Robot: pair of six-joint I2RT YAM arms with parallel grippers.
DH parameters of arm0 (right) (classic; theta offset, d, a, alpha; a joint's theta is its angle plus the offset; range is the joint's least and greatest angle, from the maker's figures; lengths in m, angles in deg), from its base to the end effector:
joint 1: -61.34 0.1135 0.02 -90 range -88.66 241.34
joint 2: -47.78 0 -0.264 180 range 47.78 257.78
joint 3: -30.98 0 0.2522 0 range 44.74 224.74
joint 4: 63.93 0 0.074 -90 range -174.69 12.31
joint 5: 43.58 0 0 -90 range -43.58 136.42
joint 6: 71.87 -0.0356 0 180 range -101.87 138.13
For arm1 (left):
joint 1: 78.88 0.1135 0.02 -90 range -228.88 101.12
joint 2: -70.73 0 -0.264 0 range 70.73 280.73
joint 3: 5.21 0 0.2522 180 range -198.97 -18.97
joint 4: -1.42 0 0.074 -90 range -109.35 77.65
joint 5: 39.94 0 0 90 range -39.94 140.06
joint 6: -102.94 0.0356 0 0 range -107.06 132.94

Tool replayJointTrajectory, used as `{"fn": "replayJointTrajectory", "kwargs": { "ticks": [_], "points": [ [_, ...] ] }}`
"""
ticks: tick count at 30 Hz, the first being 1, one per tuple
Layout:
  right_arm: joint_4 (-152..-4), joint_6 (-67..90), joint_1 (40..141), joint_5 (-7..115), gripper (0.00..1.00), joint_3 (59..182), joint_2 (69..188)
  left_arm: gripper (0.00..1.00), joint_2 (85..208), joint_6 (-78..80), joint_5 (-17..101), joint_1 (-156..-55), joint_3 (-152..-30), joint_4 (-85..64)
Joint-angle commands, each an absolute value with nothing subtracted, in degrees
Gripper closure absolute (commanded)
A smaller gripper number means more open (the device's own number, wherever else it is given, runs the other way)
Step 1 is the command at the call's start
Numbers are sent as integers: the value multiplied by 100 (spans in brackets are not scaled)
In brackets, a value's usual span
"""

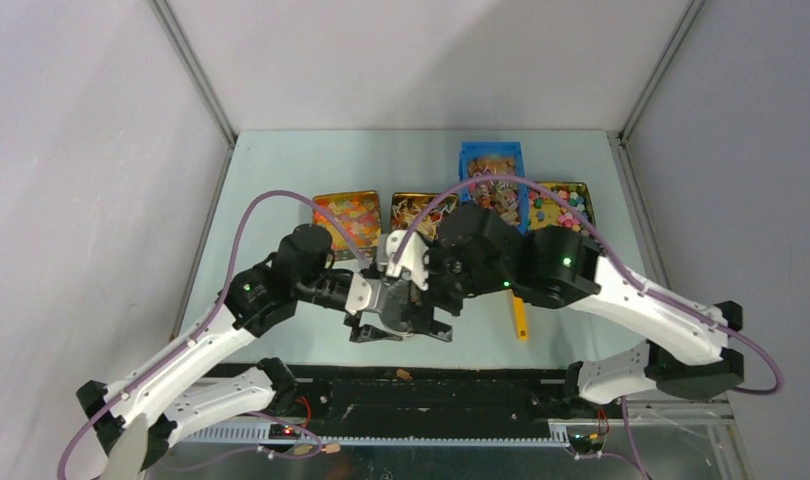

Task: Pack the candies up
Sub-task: Screw the bottle lid onto the packing bottle.

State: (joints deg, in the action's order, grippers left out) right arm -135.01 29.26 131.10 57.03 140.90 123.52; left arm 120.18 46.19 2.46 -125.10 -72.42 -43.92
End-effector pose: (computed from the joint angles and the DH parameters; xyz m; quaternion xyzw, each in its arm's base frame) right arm 0.0806 0.2376 0.4456 -0.6093 0.6510 0.2900 0.3476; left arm 0.1024 -0.1448 0.3457 0.6610 0.4681 -0.3965 0.4321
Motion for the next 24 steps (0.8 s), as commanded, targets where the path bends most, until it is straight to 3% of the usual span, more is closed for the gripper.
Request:
{"fn": "replayJointTrajectory", "kwargs": {
  "ticks": [1,14,24],
  "points": [
    [-13938,3563,13374,5809,3,14656,12849,34,12006,4890,-465,-12531,-7547,-4418],
    [-14005,3546,13668,5690,8,14723,13195,34,12031,4897,-584,-12537,-7604,-4376],
    [-13533,2951,13747,4321,17,14392,13121,36,11994,4267,-309,-12538,-7438,-3570]
  ]
}}
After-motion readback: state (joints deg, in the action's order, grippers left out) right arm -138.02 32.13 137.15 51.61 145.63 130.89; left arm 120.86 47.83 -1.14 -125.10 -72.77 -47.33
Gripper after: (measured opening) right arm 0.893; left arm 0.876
